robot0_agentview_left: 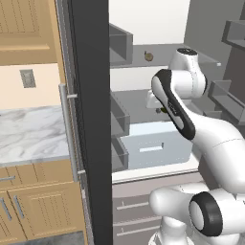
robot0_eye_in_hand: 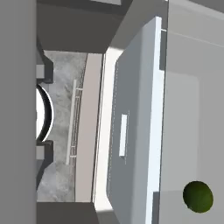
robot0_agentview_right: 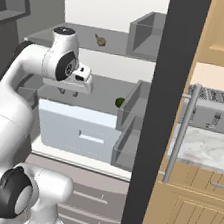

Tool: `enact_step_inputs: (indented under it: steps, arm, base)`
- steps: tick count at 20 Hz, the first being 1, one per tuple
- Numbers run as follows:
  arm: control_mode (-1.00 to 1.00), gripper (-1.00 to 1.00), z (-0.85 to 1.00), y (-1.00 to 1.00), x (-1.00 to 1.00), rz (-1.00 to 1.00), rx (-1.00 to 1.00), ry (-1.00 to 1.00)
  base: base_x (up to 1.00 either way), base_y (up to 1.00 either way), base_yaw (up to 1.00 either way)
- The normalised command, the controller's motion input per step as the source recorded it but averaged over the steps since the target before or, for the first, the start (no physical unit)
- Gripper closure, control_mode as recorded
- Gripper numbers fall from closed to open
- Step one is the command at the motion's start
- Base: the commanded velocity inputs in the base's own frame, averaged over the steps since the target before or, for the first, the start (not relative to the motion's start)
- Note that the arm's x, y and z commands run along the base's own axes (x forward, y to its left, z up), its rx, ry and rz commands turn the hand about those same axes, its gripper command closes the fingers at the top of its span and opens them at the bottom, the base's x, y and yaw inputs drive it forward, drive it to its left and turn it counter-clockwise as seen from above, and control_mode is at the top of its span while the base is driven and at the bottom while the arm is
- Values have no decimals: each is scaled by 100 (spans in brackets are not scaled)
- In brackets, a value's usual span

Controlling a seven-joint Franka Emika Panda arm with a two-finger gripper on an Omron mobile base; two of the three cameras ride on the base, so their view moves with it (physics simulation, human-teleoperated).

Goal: Grab the garlic and lime from the fridge, place them in the blender, close the lid, and turn on the blender to create a marinade.

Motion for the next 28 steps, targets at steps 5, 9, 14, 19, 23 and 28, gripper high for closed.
enact_step_inputs:
  steps: [5, 9, 14, 19, 23, 28]
  arm:
    - [-100, -100, 25, 0, -1, -2, 0, -16]
    - [-100, -100, 75, 0, -4, -4, 0, -33]
    - [-100, -100, 93, 0, 1, -2, 0, -33]
    - [-100, -100, 84, 0, 39, -4, 0, -21]
    - [-100, -100, 44, 0, 81, -6, 0, -6]
    - [-100, -100, 5, -2, 99, -2, 0, 0]
  base:
    - [0, 0, 0]
    - [0, 0, 0]
    - [0, 0, 0]
    - [0, 0, 0]
    - [0, 0, 0]
    - [0, 0, 0]
